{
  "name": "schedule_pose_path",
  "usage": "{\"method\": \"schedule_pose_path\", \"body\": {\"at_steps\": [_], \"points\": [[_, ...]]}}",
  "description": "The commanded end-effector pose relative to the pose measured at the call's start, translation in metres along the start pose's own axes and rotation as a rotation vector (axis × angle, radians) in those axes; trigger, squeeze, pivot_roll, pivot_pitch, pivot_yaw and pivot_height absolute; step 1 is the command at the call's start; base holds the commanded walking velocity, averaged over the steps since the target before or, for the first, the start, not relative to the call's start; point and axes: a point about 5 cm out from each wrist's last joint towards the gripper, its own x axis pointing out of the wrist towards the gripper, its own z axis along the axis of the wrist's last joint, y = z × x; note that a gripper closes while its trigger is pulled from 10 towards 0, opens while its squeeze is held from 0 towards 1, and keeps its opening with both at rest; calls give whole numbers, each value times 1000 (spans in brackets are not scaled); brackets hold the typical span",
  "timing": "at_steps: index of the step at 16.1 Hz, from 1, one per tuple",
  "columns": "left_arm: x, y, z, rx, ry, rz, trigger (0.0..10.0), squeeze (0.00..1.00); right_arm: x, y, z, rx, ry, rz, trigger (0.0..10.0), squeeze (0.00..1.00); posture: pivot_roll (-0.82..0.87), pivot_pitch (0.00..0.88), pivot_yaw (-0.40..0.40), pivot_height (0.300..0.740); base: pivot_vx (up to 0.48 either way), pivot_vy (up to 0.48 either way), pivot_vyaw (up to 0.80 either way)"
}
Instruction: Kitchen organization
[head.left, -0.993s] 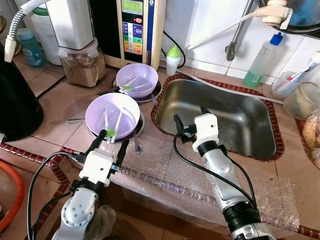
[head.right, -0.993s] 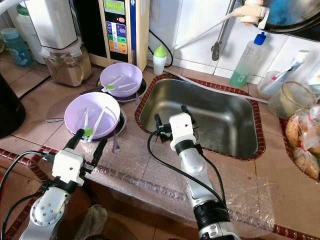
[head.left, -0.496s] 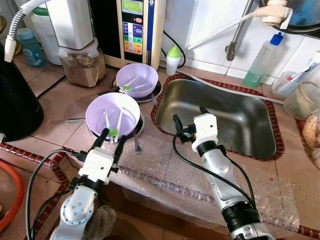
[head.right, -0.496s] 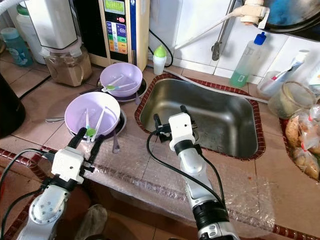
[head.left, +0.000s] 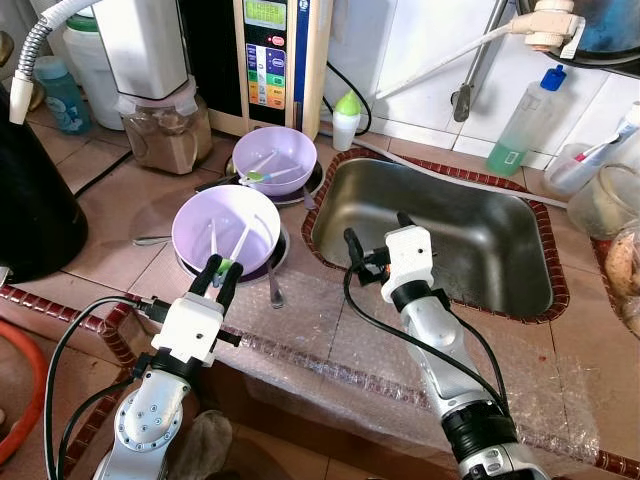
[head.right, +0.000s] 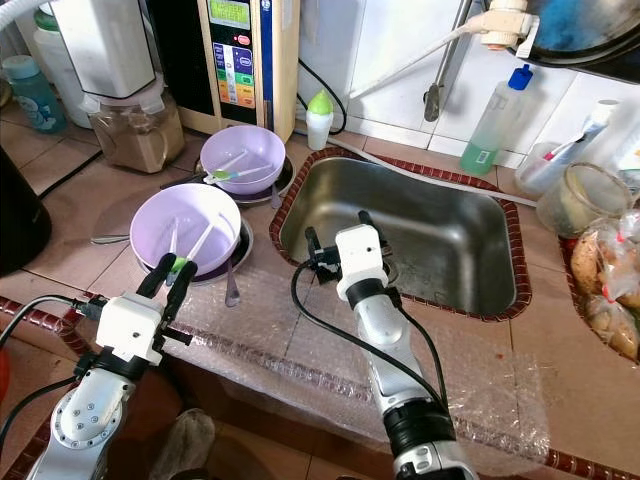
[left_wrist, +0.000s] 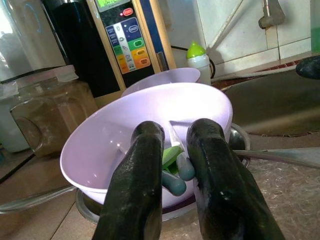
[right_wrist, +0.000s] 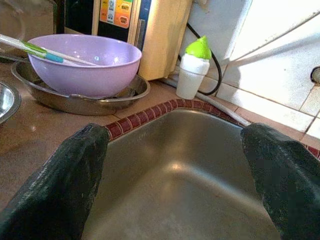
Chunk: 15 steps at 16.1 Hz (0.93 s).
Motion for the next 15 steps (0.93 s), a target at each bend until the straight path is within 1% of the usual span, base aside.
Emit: {"method": "schedule_pose_path", "body": {"at_steps": [1, 4, 6, 8, 9, 10, 11, 12, 13, 15], "points": [[0, 0, 3, 5, -8, -5, 0, 0, 1, -4, 0, 2, 0, -5, 10000, 0, 88, 0, -54, 740, 0, 0, 0], [0, 1, 4, 7, -12, 5, 0, 0, 1, -2, -1, 5, 2, -2, 10000, 0, 86, 0, -55, 740, 0, 0, 0], [2, 6, 11, 23, -45, 23, 0, 0, 1, -2, -1, 4, 2, -3, 10000, 0, 86, 0, -55, 740, 0, 0, 0], [11, 16, 28, 38, -107, 50, 0, 0, 2, -3, 0, 4, 1, -3, 10000, 0, 88, 0, -59, 740, 0, 0, 0], [18, 20, 42, 41, -155, 61, 0, 0, 3, -4, 0, 6, 0, -4, 10000, 0, 93, 0, -60, 740, 0, 0, 0], [18, 20, 42, 41, -155, 61, 0, 0, 3, -4, 0, 6, 0, -4, 10000, 0, 93, 0, -60, 740, 0, 0, 0], [27, 24, 56, 41, -207, 61, 0, 0, 4, -4, 1, 11, -4, -4, 10000, 0, 93, 0, -60, 740, 0, 0, 0], [35, 26, 65, 38, -239, 54, 0, 0, 6, -5, 2, 15, -7, -5, 10000, 0, 94, 0, -57, 740, 0, 0, 0], [41, 28, 69, 50, -259, 38, 0, 0, 7, -6, 3, 43, -6, -17, 10000, 0, 93, 0, -54, 740, 0, 0, 0], [50, 31, 71, 35, -262, 2, 0, 0, 10, -11, 5, 130, 5, -55, 10000, 0, 91, 0, -49, 740, 0, 0, 0]]}}
